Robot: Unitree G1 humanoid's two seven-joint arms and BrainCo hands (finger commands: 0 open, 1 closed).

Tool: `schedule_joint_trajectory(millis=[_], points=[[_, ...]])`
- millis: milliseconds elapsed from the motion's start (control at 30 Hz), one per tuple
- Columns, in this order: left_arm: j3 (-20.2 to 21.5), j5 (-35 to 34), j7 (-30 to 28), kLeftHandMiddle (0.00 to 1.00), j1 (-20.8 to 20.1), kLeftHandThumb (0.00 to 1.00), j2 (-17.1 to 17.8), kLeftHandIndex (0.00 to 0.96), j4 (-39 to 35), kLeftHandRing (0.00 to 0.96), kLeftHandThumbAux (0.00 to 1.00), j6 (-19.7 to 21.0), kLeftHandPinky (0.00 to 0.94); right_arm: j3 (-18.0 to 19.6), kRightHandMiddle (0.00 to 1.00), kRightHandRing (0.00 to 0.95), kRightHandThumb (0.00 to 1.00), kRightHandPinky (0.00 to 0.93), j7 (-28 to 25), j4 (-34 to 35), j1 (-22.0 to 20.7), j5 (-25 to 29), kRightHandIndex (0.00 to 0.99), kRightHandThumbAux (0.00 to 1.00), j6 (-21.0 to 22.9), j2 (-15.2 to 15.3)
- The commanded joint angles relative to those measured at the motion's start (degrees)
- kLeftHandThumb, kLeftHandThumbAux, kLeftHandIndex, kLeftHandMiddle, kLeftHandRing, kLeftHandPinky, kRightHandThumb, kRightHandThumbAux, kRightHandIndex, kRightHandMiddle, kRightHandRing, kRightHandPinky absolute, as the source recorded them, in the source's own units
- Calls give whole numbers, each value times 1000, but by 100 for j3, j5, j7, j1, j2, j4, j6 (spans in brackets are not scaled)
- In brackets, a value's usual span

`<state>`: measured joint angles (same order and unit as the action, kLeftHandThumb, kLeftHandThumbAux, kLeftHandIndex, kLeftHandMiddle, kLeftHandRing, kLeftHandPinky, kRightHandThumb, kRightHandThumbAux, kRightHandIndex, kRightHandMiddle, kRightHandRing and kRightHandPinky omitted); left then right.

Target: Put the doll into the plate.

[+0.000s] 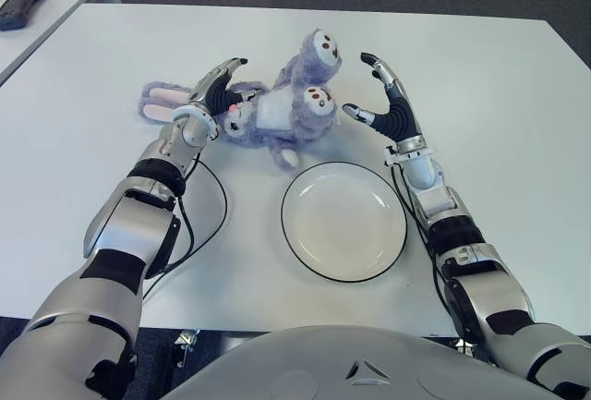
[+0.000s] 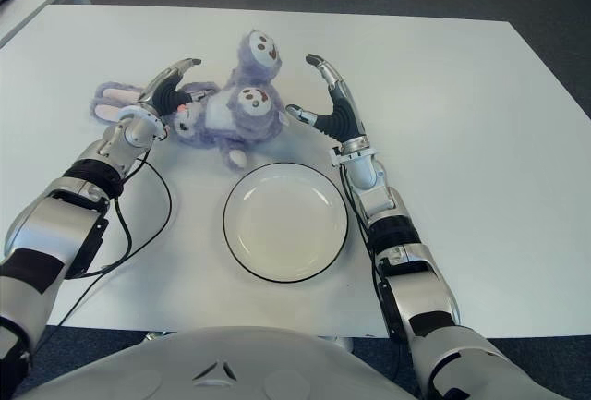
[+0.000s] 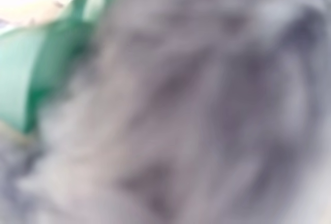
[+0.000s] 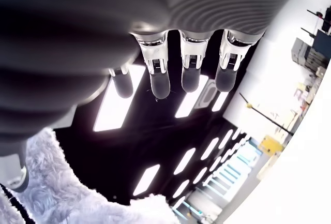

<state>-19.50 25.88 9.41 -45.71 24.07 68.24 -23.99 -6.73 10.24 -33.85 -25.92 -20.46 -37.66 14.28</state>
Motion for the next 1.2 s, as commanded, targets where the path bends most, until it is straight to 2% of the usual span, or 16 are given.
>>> schedule_joint_trajectory(millis=[33,200,500,1200], points=[[-210,224,-189,17,507,208,-137,0,312,48,436,198,67,-107,106,73,152,46,-100,-28,81,-85,82,471,183,-15],[-198,208,-197,15,524,212,-142,0,310,46,436,174,71,-222,105,81,146,77,-228,-52,17,-101,77,460,215,-48],[-184,190,-233,10,548,227,-151,0,297,39,441,161,62,-360,111,89,143,74,-349,22,-23,-172,72,462,343,-56],[-139,135,-388,1,605,229,-164,0,327,31,426,219,55,-516,134,109,137,84,-132,-95,-369,-591,67,456,291,27]])
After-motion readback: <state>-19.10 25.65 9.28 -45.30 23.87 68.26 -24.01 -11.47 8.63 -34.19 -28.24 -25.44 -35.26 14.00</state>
